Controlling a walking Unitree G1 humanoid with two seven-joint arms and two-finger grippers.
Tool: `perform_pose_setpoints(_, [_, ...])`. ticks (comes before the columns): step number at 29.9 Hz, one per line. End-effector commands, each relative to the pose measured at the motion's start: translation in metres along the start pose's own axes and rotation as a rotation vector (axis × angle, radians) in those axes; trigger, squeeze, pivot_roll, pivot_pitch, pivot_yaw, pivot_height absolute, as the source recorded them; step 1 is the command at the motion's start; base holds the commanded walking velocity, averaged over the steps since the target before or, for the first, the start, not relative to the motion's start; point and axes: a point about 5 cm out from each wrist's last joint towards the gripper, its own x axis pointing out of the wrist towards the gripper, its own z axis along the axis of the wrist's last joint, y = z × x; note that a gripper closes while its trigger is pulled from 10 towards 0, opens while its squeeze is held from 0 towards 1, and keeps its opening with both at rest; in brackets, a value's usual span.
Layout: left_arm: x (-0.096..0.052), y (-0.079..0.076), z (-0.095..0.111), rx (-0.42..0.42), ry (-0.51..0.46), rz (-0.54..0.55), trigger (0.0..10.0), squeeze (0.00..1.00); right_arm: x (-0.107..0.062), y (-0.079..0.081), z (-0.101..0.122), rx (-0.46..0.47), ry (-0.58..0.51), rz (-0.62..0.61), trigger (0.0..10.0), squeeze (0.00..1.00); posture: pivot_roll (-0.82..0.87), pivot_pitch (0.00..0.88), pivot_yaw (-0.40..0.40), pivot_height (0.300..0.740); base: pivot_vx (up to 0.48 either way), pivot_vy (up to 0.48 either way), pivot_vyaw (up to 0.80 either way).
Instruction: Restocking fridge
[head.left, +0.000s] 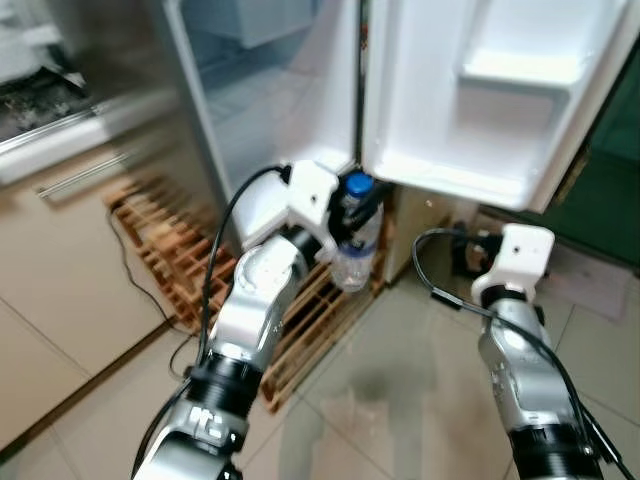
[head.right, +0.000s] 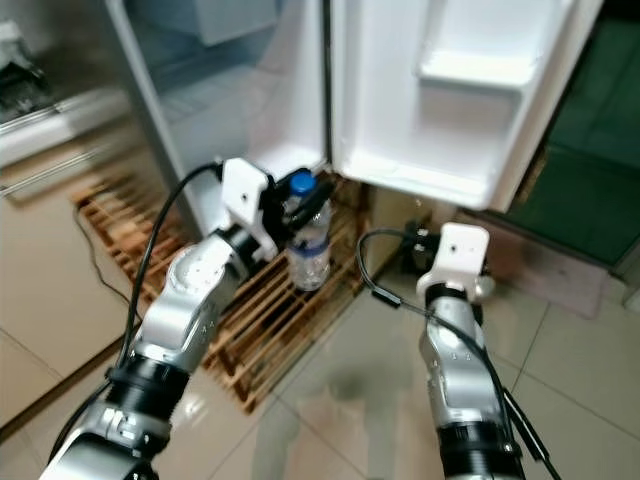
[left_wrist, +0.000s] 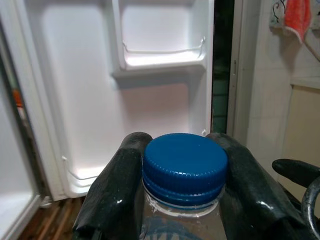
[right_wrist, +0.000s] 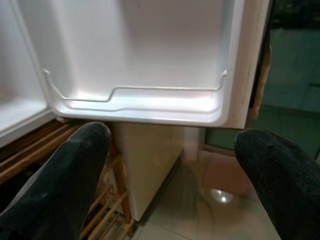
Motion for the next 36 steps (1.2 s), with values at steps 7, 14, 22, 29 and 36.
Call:
perform_pose_setpoints(7, [0.007, 0.004, 0.013, 0.013, -0.059, 0.005, 10.0, 0.0, 0.001, 0.004, 0.002, -0.001, 0.009, 0.025, 10.0, 0.0, -0.05, 0.0, 0.067, 0.723, 0.41, -0.151, 0.0])
perform_pose_setpoints(14, [0.011, 0.0, 0.015, -0.001, -0.073, -0.014, 10.0, 0.0, 0.001, 0.002, 0.003, -0.005, 0.003, 0.018, 10.0, 0.0, -0.07, 0.0, 0.072, 0.723, 0.438, 0.0, 0.0])
perform_pose_setpoints(22, [0.014, 0.001, 0.02, 0.011, -0.09, -0.041, 10.0, 0.0, -0.008, -0.003, -0.002, -0.019, 0.01, 0.021, 10.0, 0.0, -0.09, 0.0, 0.079, 0.723, 0.438, 0.0, 0.0])
perform_pose_setpoints(29, [0.024, 0.006, 0.04, 0.032, -0.138, -0.084, 10.0, 0.0, -0.018, -0.004, -0.009, -0.02, 0.032, 0.031, 10.0, 0.0, -0.1, 0.0, 0.09, 0.723, 0.438, 0.0, 0.0])
perform_pose_setpoints(36, [0.036, 0.003, 0.064, 0.023, -0.159, -0.165, 10.0, 0.0, -0.03, -0.001, -0.012, -0.008, 0.053, 0.087, 10.0, 0.0, -0.11, 0.0, 0.09, 0.723, 0.196, 0.0, 0.0])
